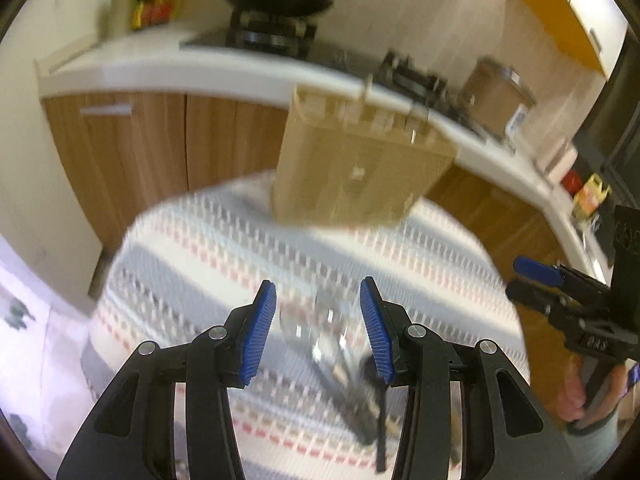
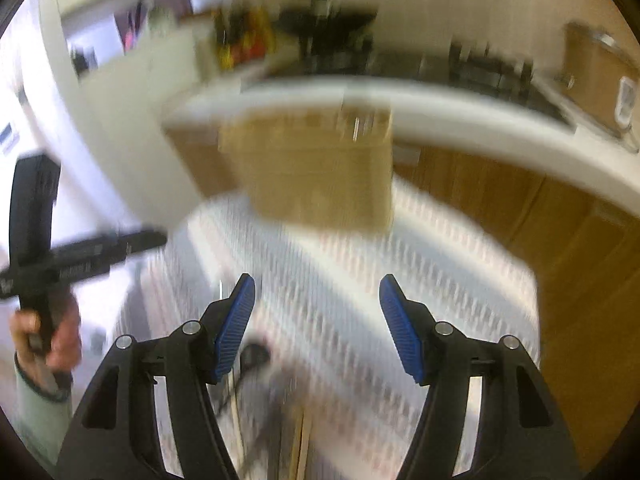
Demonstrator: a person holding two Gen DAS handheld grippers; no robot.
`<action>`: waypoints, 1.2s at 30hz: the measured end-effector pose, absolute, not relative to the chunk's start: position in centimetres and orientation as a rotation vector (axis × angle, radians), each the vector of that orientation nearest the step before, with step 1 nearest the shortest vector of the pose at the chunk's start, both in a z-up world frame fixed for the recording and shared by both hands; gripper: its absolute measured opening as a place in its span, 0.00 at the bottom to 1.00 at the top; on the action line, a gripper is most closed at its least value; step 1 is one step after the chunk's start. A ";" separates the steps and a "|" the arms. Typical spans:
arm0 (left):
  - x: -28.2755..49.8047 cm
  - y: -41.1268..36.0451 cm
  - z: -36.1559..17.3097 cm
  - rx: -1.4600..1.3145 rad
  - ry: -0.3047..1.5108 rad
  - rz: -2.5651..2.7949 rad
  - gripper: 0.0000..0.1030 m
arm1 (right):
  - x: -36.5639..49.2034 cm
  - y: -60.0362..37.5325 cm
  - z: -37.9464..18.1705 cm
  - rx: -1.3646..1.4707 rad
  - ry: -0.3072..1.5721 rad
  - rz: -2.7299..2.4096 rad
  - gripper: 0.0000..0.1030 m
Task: Organize utensils
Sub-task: 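Open the left tool over the basket while the right tool releases its spoon, then grasp a wooden chopstick with the right tool while the left tool grasps a clear spoon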
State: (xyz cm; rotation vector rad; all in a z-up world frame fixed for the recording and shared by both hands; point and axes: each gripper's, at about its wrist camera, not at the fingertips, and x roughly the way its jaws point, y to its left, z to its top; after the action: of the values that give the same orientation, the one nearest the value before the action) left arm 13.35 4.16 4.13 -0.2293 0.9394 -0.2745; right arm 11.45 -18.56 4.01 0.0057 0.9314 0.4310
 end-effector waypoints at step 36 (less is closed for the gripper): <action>14.0 4.1 -4.4 -0.233 1.140 -0.319 0.35 | 7.0 -16.6 -5.4 -0.164 1.287 0.500 0.08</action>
State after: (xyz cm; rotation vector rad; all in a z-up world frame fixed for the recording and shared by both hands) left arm 13.97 4.06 -4.44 -0.2335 1.1395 -0.3193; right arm 6.97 -16.57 -5.37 -0.1644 1.2869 0.5001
